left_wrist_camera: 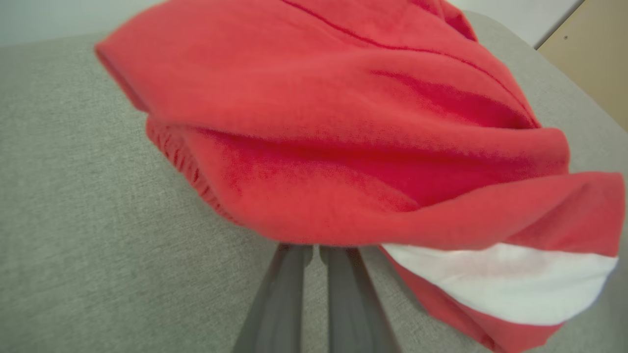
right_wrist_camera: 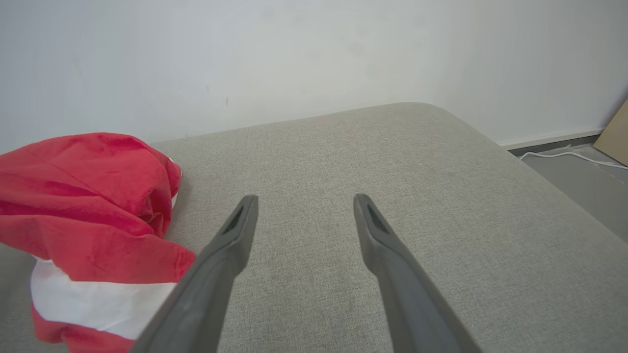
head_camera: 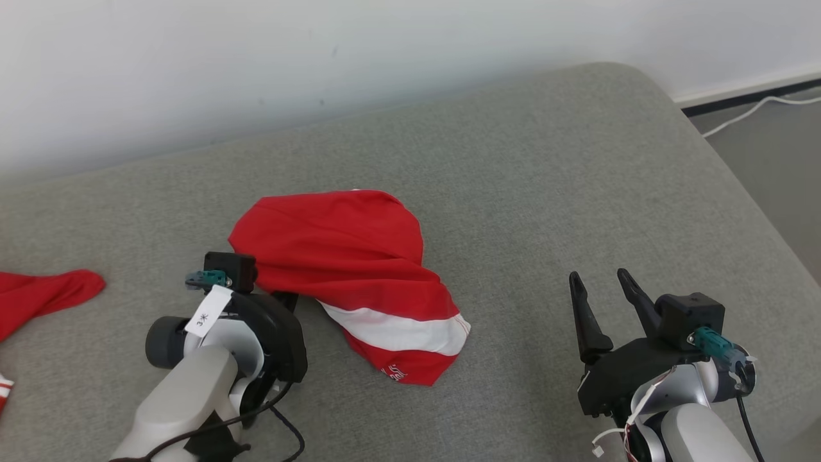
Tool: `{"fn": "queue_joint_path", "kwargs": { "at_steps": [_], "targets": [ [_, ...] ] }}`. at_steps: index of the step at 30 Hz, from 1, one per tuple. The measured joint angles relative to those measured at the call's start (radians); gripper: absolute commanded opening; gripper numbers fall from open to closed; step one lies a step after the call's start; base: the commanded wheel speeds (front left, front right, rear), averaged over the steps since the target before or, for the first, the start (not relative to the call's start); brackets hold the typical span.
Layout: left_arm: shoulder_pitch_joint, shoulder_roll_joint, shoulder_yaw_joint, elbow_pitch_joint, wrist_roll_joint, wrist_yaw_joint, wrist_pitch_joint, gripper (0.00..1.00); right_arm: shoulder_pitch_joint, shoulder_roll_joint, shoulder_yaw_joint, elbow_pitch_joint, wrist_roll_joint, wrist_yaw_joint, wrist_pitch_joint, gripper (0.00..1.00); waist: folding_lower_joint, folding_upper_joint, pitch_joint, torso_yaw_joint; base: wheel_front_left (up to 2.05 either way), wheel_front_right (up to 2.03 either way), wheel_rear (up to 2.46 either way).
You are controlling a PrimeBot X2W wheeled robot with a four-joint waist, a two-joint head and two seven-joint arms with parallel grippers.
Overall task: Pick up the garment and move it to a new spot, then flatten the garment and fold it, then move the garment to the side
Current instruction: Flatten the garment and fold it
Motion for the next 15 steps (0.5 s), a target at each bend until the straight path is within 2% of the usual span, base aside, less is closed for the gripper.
{"fn": "queue_joint_path", "kwargs": {
  "at_steps": [7, 15],
  "targets": [
    [0.056, 0.025, -0.012, -0.057, 0.001, -0.016, -0.007, 0.00, 0.019, 0.000, -0.006, 0.012, 0.000, 0.000, -0.008, 1.00, 0.0000, -0.0001, -0.032, 0.034, 0.00, 0.00, 0.00],
    [0.145, 0.099, -0.059, -0.187, 0.011, -0.026, -0.005, 0.00, 0.058, -0.002, -0.015, 0.024, 0.000, 0.000, -0.010, 1.00, -0.0001, -0.0001, -0.092, 0.073, 0.00, 0.00, 0.00]
  ]
}}
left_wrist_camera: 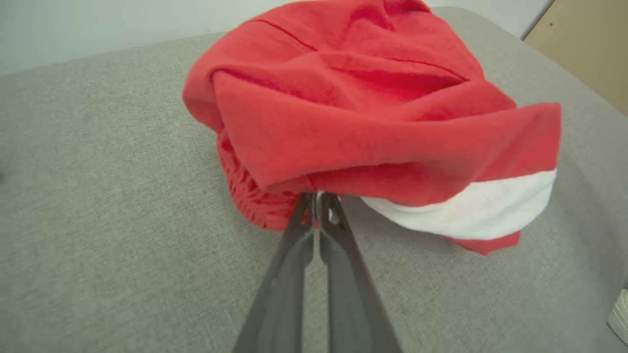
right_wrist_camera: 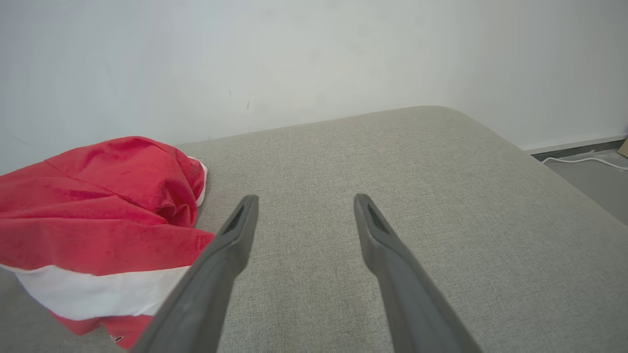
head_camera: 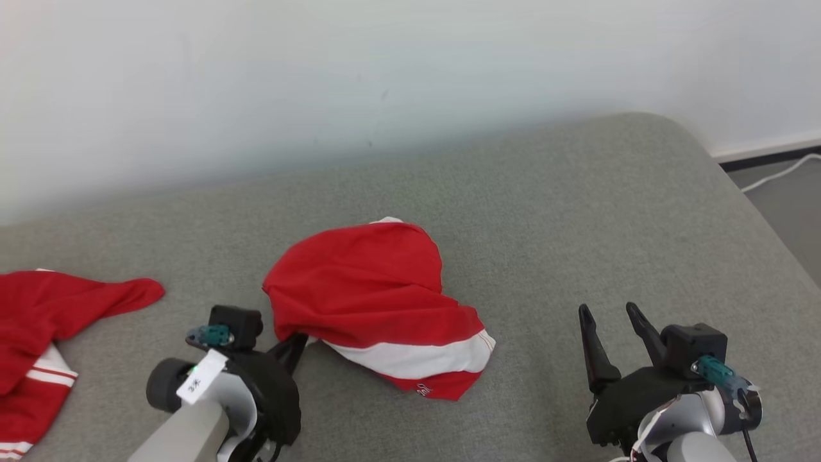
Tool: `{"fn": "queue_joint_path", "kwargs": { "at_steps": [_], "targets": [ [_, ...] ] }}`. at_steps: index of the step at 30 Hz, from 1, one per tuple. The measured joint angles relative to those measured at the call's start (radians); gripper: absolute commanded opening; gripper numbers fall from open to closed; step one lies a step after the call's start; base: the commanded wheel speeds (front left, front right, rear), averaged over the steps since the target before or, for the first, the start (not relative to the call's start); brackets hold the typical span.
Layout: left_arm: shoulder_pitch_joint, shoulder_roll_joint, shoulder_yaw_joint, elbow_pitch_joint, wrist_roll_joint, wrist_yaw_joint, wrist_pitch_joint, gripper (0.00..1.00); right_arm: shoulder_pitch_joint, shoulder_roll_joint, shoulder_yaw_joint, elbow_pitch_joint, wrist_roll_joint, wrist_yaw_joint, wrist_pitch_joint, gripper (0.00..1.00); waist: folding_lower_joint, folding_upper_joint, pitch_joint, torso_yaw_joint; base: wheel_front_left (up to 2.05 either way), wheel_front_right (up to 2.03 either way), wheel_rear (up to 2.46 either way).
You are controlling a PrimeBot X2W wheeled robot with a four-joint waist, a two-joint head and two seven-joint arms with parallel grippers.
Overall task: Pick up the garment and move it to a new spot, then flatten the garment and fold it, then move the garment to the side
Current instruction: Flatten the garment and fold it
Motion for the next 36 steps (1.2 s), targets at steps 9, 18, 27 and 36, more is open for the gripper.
{"fn": "queue_joint_path", "kwargs": {
  "at_steps": [9, 18, 27, 36],
  "targets": [
    [0.091, 0.124, -0.012, -0.159, 0.043, 0.097, 0.066, 0.00, 0.054, -0.005, -0.016, -0.014, 0.000, 0.000, -0.003, 1.00, -0.0001, 0.0000, -0.053, 0.043, 0.00, 0.00, 0.00],
    [0.132, 0.246, -0.021, -0.269, 0.107, 0.221, 0.240, 0.00, 0.067, -0.002, -0.007, -0.033, 0.000, 0.000, 0.000, 1.00, -0.0001, 0.0000, -0.070, 0.072, 0.00, 0.00, 0.00],
    [0.115, 0.316, -0.027, -0.293, 0.130, 0.225, 0.423, 1.00, 0.063, 0.005, 0.003, -0.040, 0.000, 0.000, 0.004, 1.00, -0.0001, -0.0001, -0.058, 0.070, 0.00, 0.00, 0.00],
    [0.118, 0.320, 0.016, -0.398, 0.119, 0.230, 0.486, 1.00, 0.063, 0.005, -0.027, -0.043, 0.000, 0.000, 0.004, 1.00, 0.0001, 0.0000, -0.047, 0.072, 0.00, 0.00, 0.00]
  ]
}}
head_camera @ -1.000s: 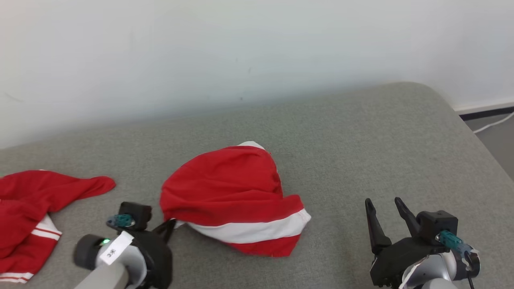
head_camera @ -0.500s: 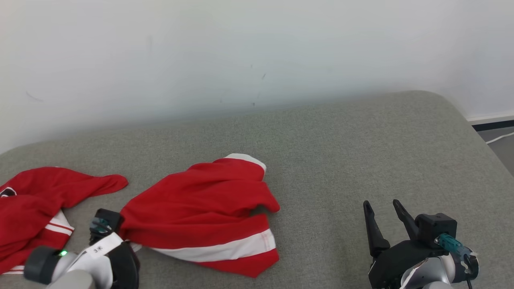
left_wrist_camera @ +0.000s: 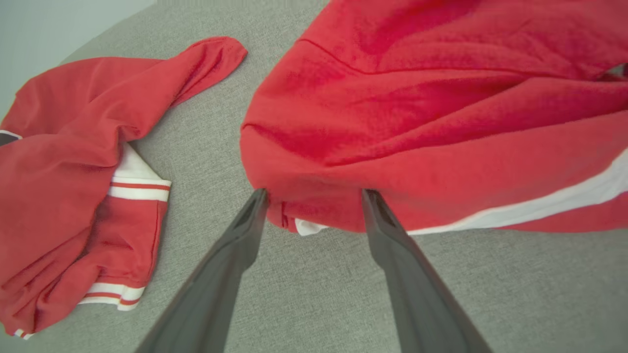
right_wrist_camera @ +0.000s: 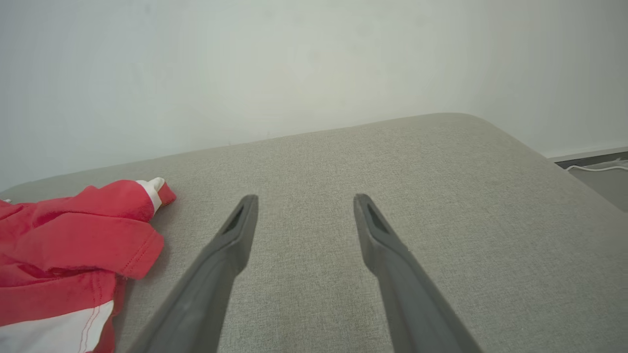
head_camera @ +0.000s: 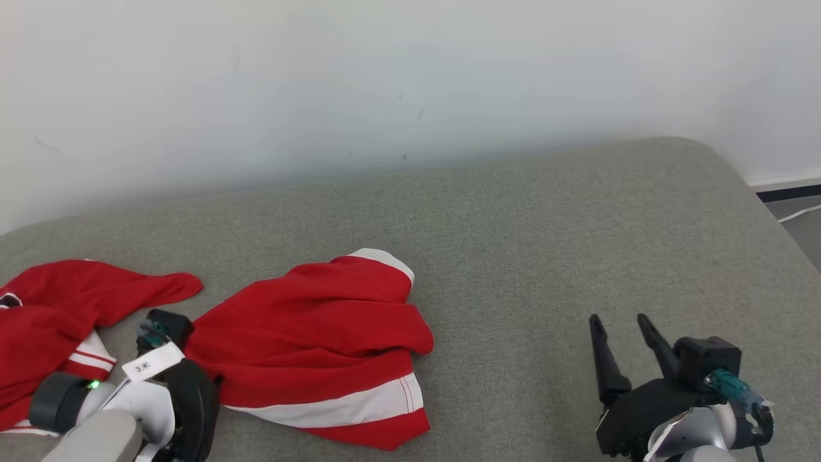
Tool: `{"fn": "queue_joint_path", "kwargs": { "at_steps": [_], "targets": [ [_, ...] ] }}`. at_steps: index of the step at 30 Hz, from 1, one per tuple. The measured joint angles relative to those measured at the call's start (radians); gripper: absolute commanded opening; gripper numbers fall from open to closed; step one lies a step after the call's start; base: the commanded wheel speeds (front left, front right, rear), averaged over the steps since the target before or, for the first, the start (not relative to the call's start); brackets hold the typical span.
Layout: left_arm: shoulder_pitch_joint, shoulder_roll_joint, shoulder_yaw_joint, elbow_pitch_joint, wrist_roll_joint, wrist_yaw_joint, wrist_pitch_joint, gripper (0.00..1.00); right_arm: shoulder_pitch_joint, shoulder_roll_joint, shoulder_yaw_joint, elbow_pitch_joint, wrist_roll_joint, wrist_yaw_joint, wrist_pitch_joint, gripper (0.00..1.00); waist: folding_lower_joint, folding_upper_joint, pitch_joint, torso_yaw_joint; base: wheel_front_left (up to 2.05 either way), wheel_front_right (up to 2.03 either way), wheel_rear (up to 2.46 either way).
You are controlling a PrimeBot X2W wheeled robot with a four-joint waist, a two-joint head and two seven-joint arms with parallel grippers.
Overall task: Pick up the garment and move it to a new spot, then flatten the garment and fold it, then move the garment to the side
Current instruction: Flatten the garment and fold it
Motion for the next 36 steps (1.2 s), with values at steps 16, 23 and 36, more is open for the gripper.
{"fn": "queue_joint_path", "kwargs": {
  "at_steps": [16, 23, 36],
  "targets": [
    [0.232, -0.144, 0.346, -0.349, -0.012, 0.002, -0.338, 1.00, 0.033, -0.031, -0.051, -0.038, 0.000, 0.000, -0.028, 1.00, 0.0000, 0.0000, -0.020, 0.100, 0.00, 0.00, 0.00],
    [0.419, -0.250, 0.525, -0.381, 0.040, 0.002, -0.554, 1.00, 0.060, -0.031, -0.066, -0.041, 0.001, 0.000, -0.052, 1.00, 0.0000, 0.0000, -0.032, 0.147, 0.00, 0.00, 0.00],
    [0.520, -0.257, 0.516, -0.384, 0.117, 0.001, -0.651, 1.00, 0.093, -0.021, -0.052, -0.031, 0.008, 0.002, -0.082, 1.00, 0.0000, 0.0000, -0.041, 0.166, 0.00, 0.00, 0.00]
  ]
}}
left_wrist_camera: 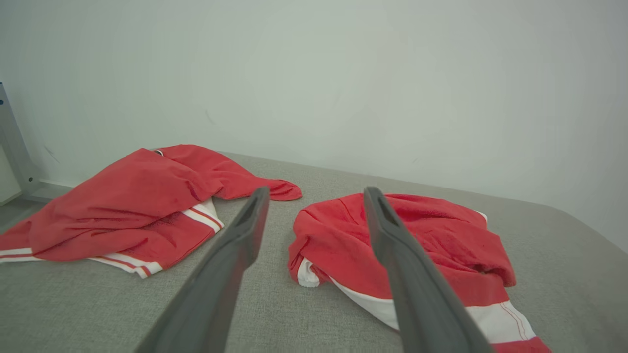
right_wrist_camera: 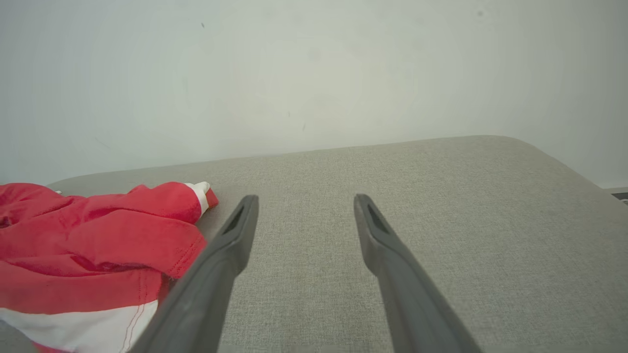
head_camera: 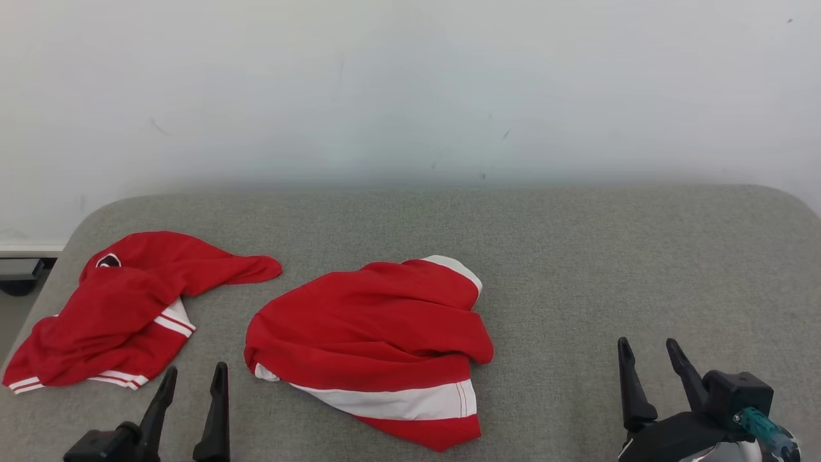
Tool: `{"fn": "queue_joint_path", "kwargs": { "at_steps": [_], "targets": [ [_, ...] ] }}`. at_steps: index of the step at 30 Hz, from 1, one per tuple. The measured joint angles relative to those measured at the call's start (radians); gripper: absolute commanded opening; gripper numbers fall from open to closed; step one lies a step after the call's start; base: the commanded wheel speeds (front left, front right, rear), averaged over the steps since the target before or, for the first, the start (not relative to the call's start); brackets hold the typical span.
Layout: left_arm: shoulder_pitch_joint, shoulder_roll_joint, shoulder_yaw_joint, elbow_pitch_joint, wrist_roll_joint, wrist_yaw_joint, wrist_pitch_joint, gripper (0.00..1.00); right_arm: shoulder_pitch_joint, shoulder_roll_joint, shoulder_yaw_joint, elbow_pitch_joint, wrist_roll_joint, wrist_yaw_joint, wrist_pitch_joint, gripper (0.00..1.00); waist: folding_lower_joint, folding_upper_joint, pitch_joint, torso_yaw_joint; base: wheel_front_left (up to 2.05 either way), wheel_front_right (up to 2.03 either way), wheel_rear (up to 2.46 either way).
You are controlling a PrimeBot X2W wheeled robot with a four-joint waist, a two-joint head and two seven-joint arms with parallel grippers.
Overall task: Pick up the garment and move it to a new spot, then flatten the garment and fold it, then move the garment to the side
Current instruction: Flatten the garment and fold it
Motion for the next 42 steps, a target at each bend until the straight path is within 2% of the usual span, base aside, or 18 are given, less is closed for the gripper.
{"fn": "queue_joint_path", "kwargs": {
  "at_steps": [16, 35, 42],
  "targets": [
    [0.035, 0.024, -0.020, 0.036, 0.007, -0.001, 0.000, 1.00, 0.014, 0.010, 0.008, 0.028, 0.018, 0.006, -0.025, 1.00, 0.0000, 0.0001, 0.002, -0.021, 0.00, 0.00, 0.00],
    [0.035, 0.025, -0.028, 0.051, 0.016, -0.001, 0.016, 1.00, 0.014, 0.010, 0.019, 0.044, 0.017, 0.008, -0.030, 1.00, 0.0000, 0.0001, 0.008, -0.021, 0.00, 0.00, 0.00],
    [0.025, 0.024, -0.050, 0.114, -0.051, -0.043, 0.140, 1.00, -0.024, 0.022, 0.100, 0.059, 0.029, 0.037, 0.102, 1.00, 0.0000, 0.0001, 0.008, -0.017, 0.00, 0.00, 0.00]
  ]
}}
